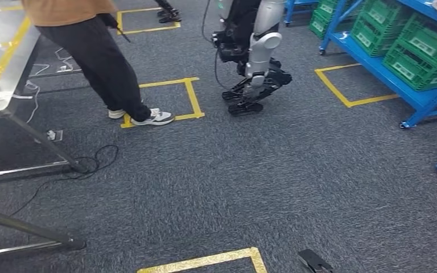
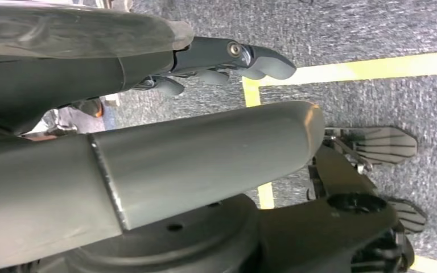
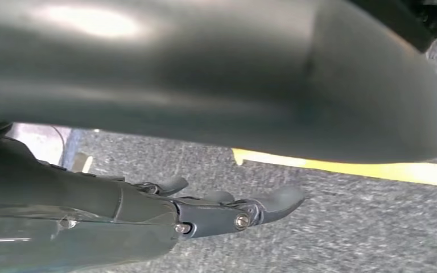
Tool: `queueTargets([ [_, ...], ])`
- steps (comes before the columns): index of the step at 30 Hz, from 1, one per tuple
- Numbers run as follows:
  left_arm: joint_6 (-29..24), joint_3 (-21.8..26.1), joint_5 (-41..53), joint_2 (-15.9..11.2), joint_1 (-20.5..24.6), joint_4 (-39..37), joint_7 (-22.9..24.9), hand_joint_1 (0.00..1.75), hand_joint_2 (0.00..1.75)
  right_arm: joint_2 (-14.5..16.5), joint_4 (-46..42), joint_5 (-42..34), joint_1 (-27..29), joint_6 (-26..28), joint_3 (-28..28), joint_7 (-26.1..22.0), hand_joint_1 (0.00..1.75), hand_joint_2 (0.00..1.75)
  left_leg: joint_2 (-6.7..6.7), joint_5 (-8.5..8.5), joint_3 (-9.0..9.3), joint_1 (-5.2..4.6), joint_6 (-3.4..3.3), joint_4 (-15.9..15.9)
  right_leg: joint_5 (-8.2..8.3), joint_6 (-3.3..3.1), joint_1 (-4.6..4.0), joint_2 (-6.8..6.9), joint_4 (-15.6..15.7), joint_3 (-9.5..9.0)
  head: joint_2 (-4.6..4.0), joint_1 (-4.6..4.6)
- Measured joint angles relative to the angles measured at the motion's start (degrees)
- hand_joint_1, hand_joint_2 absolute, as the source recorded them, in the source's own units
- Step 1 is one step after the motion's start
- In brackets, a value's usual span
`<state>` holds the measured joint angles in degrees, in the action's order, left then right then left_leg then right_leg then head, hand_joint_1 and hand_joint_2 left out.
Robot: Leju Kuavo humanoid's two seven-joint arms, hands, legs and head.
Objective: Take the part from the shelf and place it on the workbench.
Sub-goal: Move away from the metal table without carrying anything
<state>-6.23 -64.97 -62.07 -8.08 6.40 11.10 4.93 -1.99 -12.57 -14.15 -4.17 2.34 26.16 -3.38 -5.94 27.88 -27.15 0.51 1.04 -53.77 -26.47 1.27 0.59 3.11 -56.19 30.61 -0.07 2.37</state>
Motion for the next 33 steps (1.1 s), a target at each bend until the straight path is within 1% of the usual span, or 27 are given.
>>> queueTargets([
  [1, 0.01, -0.01, 0.04, 0.03, 0.14, 0.0, -0.03, 0.0, 0.0, -0.01, 0.09, -0.03, 0.09, 0.08, -0.01, -0.03, 0.0, 0.0, -0.43, 0.1, 0.07, 0.03, 0.27, 0.04, 0.1, -0.47, 0.04, -0.6, -0.02, 0.04, 0.0, -0.32],
  [2, 0.03, -0.01, 0.1, 0.07, 0.26, 0.0, -0.1, 0.0, 0.0, -0.01, 0.19, -0.1, 0.22, 0.16, -0.01, -0.14, 0.0, 0.0, -0.03, 0.58, 0.01, 0.15, 0.54, -0.39, 0.2, -0.85, 0.03, -1.16, 0.07, 0.09, 0.0, -0.6],
  [3, 0.07, -0.01, 0.17, 0.11, 0.34, 0.0, -0.2, 0.0, 0.0, -0.02, 0.24, -0.17, 0.27, 0.24, -0.02, -0.29, 0.0, 0.0, 1.02, 1.63, -0.51, 0.28, 0.77, -1.75, 0.34, -1.25, 0.07, -1.7, 0.19, 0.14, 0.0, -0.81],
  [5, 0.14, -0.01, 0.32, 0.21, 0.35, 0.0, -0.38, 0.0, 0.0, -0.02, 0.27, -0.31, 0.11, 0.32, -0.03, -0.69, 0.0, 0.0, 4.03, 5.24, -3.59, 0.44, 0.97, -8.24, 0.6, -1.9, 0.09, -2.74, 0.33, 0.35, 0.0, -1.49],
  [6, 0.16, -0.01, 0.38, 0.26, 0.27, 0.0, -0.42, 0.0, 0.0, -0.02, 0.27, -0.35, -0.05, 0.32, -0.03, -0.82, 0.0, 0.0, 4.91, 7.08, -5.91, 0.43, 0.92, -12.63, 0.68, -2.14, 0.01, -3.34, 0.33, 0.52, 0.0, -1.84],
  [7, 0.18, -0.01, 0.42, 0.3, 0.16, 0.0, -0.42, 0.0, 0.0, -0.02, 0.27, -0.4, -0.15, 0.32, -0.04, -0.91, 0.0, 0.0, 5.31, 8.17, -7.94, 0.41, 0.83, -16.26, 0.74, -2.29, -0.1, -4.03, 0.33, 0.63, 0.0, -2.14],
  [8, 0.2, -0.01, 0.44, 0.33, 0.05, 0.0, -0.42, 0.0, 0.0, -0.02, 0.28, -0.51, -0.18, 0.32, -0.05, -0.94, 0.0, 0.0, 5.49, 8.18, -9.19, 0.37, 0.66, -18.13, 0.79, -2.39, -0.22, -4.75, 0.32, 0.68, 0.0, -2.32],
  [9, 0.21, -0.01, 0.44, 0.33, -0.02, 0.0, -0.44, 0.0, 0.0, -0.02, 0.31, -0.69, -0.17, 0.36, -0.06, -0.93, 0.0, 0.0, 5.6, 6.97, -9.28, 0.31, 0.41, -17.57, 0.83, -2.44, -0.32, -5.48, 0.32, 0.68, 0.0, -2.44],
  [10, 0.23, -0.01, 0.45, 0.31, -0.04, 0.0, -0.5, 0.0, 0.0, -0.02, 0.33, -0.94, -0.16, 0.4, -0.08, -0.92, 0.0, 0.0, 5.84, 4.89, -8.22, 0.2, 0.06, -14.75, 0.88, -2.45, -0.39, -6.21, 0.32, 0.63, 0.0, -2.53],
  [12, 0.32, -0.01, 0.54, 0.08, 0.01, -0.03, -0.62, 0.0, 0.0, 0.06, 0.36, -1.64, -0.17, 0.49, -0.12, -0.93, 0.0, 0.0, 7.65, 0.62, -4.63, -0.12, -0.84, -6.33, 0.96, -2.35, -0.52, -7.51, 0.26, 0.62, 0.0, -2.71],
  [13, 0.44, -0.01, 0.6, -0.09, 0.08, -0.05, -0.66, 0.0, 0.0, 0.13, 0.36, -2.03, -0.16, 0.5, -0.14, -0.97, 0.0, 0.0, 8.43, -0.57, -3.28, -0.27, -1.1, -3.17, 1.03, -2.2, -0.55, -8.1, 0.23, 0.71, 0.0, -2.77],
  [14, 0.57, -0.01, 0.64, -0.26, 0.16, -0.07, -0.7, 0.0, 0.0, 0.21, 0.37, -2.38, -0.13, 0.51, -0.16, -1.01, 0.0, 0.0, 9.0, -1.05, -2.55, -0.42, -1.26, -1.35, 1.09, -1.98, -0.5, -8.58, 0.23, 0.84, 0.0, -2.8],
  [16, 0.78, -0.02, 0.64, -0.44, 0.33, -0.09, -0.93, 0.0, 0.0, 0.28, 0.4, -2.83, 0.07, 0.52, -0.19, -1.02, 0.0, 0.0, 8.38, -1.19, -2.27, -0.53, -1.4, -0.47, 1.29, -1.35, -0.32, -9.52, 0.41, 1.19, 0.0, -2.83],
  [17, 0.84, -0.02, 0.6, -0.43, 0.37, -0.09, -1.11, 0.0, 0.0, 0.28, 0.44, -2.91, 0.22, 0.55, -0.2, -0.98, 0.0, 0.0, 7.79, -1.41, -2.06, -0.43, -1.61, -0.08, 1.2, -1.08, -0.26, -9.22, 0.22, 1.37, 0.0, -2.79],
  [18, 0.94, -0.03, 0.56, -0.4, 0.38, -0.09, -1.3, 0.0, 0.0, 0.27, 0.48, -2.92, 0.32, 0.57, -0.2, -0.95, 0.0, 0.0, 7.19, -1.64, -1.81, -0.28, -1.86, 0.37, 0.51, -0.8, -0.31, -8.23, -0.72, 1.85, 0.0, -2.63],
  [20, 1.12, -0.03, 0.45, -0.34, 0.29, -0.09, -1.52, 0.0, 0.0, 0.26, 0.53, -2.83, 0.29, 0.66, -0.2, -1.05, 0.0, 0.0, 5.82, -1.93, -1.43, -0.08, -2.22, 1.01, -2.85, -0.29, -0.29, -5.36, -6.16, 4.21, 0.0, -2.01],
  [21, 1.19, -0.03, 0.37, -0.32, 0.21, -0.09, -1.56, 0.0, 0.0, 0.24, 0.53, -2.74, 0.14, 0.69, -0.19, -1.14, 0.0, 0.0, 5.22, -1.91, -1.39, -0.11, -2.31, 1.06, -5.05, 0.04, -0.2, -4.39, -10.25, 6.03, 0.0, -1.74],
  [22, 1.21, -0.03, 0.27, -0.3, 0.13, -0.09, -1.55, 0.0, 0.0, 0.2, 0.54, -2.63, -0.02, 0.73, -0.2, -1.23, 0.0, 0.0, 4.54, -1.87, -1.38, -0.11, -2.31, 1.04, -6.69, 0.34, -0.02, -4.02, -14.05, 7.69, 0.0, -1.56],
  [23, 1.23, -0.03, 0.13, -0.23, 0.06, -0.09, -1.51, 0.0, 0.0, 0.13, 0.54, -2.51, -0.14, 0.75, -0.2, -1.23, 0.0, 0.0, 3.9, -1.81, -1.34, -0.07, -2.24, 1.03, -7.37, 0.62, 0.17, -3.82, -16.41, 8.66, 0.0, -1.44],
  [24, 1.26, -0.03, -0.01, -0.13, 0.04, -0.09, -1.47, 0.0, 0.0, 0.03, 0.56, -2.39, -0.19, 0.75, -0.2, -1.14, 0.0, 0.0, 3.33, -1.72, -1.24, 0.01, -2.11, 1.0, -6.83, 0.87, 0.37, -3.61, -16.48, 8.49, 0.0, -1.3],
  [25, 1.26, -0.03, -0.17, -0.01, 0.03, -0.09, -1.43, 0.0, 0.0, -0.07, 0.59, -2.3, -0.24, 0.75, -0.2, -1.04, 0.0, 0.0, 2.8, -1.56, -1.05, 0.15, -1.9, 0.95, -5.24, 1.11, 0.58, -3.27, -14.1, 7.1, 0.0, -1.08],
  [27, 1.26, -0.03, -0.42, 0.16, 0.03, -0.09, -1.34, 0.0, 0.0, -0.22, 0.63, -2.18, -0.45, 0.74, -0.19, -0.84, 0.0, 0.0, 1.81, -1.07, -0.55, 0.22, -1.2, 0.74, -1.49, 1.54, 0.72, -1.09, -5.66, 2.52, 0.0, -0.48],
  [28, 1.26, -0.03, -0.49, 0.18, 0.03, -0.1, -1.28, 0.0, 0.0, -0.25, 0.64, -2.16, -0.67, 0.74, -0.2, -0.8, 0.0, 0.0, 1.38, -0.79, -0.37, 0.11, -0.81, 0.54, -0.44, 1.38, 0.67, -0.01, -2.34, 0.7, 0.0, -0.14],
  [29, 1.26, -0.03, -0.52, 0.17, 0.05, -0.1, -1.17, 0.0, 0.0, -0.27, 0.65, -2.16, -0.88, 0.74, -0.2, -0.77, 0.0, 0.0, 0.9, -0.6, -0.24, -0.09, -0.47, 0.38, -0.07, 1.07, 0.56, 0.72, -0.47, -0.23, 0.0, -0.13],
  [30, 1.26, -0.03, -0.54, 0.16, 0.1, -0.11, -1.02, 0.0, 0.0, -0.28, 0.67, -2.19, -1.02, 0.74, -0.21, -0.75, 0.0, 0.0, 0.4, -0.52, -0.17, -0.26, -0.21, 0.29, -0.23, 0.62, 0.36, 0.81, 0.01, -0.37, 0.0, -0.25],
  [32, 1.27, -0.03, -0.53, 0.23, 0.24, -0.11, -0.71, 0.0, 0.0, -0.31, 0.72, -2.32, -1.0, 0.73, -0.21, -0.72, 0.0, 0.0, -0.33, -0.24, -0.03, -0.15, 0.26, 0.1, -0.02, -0.38, 0.27, -0.47, 0.12, -0.2, 0.0, -0.87],
  [33, 1.27, -0.03, -0.52, 0.27, 0.28, -0.11, -0.61, 0.0, 0.0, -0.32, 0.73, -2.4, -0.94, 0.73, -0.21, -0.69, 0.0, 0.0, 0.29, 0.47, -0.29, 0.01, 0.51, -0.66, 0.12, -0.77, 0.27, -1.04, 0.2, -0.14, 0.0, -1.09],
])
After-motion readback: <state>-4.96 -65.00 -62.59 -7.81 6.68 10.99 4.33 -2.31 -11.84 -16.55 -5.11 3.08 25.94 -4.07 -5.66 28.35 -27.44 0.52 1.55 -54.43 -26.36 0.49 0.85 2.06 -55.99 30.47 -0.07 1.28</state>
